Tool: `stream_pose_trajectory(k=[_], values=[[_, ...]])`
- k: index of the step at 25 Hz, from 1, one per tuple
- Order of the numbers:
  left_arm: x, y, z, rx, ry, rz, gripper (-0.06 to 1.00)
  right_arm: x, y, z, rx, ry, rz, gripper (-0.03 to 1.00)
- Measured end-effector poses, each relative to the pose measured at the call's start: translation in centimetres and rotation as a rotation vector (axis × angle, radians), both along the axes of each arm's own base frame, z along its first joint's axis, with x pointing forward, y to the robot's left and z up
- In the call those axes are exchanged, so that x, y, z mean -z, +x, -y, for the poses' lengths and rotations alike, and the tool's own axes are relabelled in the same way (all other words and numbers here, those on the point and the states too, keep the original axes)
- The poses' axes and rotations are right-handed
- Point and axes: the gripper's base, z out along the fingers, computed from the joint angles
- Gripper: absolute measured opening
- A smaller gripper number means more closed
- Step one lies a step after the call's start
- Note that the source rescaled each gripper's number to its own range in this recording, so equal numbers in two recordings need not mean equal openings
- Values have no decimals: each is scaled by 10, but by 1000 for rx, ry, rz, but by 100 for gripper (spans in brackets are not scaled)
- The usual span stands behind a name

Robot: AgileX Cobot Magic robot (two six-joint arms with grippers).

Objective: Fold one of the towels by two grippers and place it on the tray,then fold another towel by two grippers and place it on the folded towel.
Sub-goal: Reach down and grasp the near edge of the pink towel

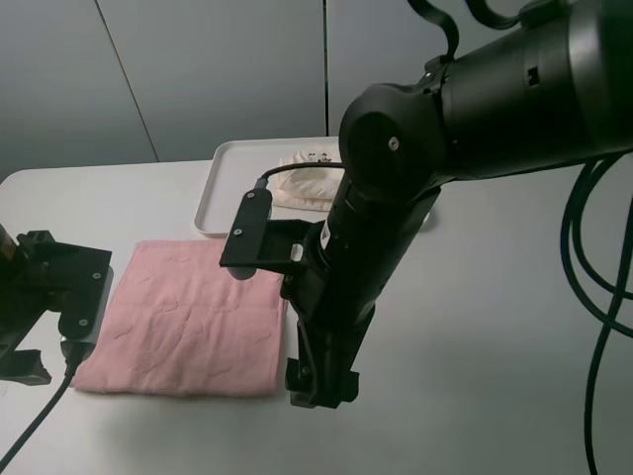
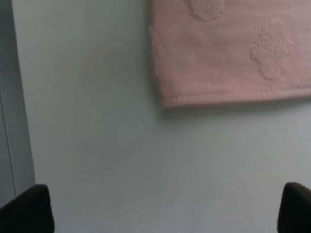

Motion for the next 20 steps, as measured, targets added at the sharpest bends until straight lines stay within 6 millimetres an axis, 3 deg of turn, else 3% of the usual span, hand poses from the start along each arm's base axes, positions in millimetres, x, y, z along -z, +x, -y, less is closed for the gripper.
stream_pose_trajectory(k=[12,20], values=[[37,4,2,41,21,-107,99,13,-5,-52,-76,-8,7,100],[51,-6,1,129,7,-116,99,32,-3,-55,-92,-82,11,100]])
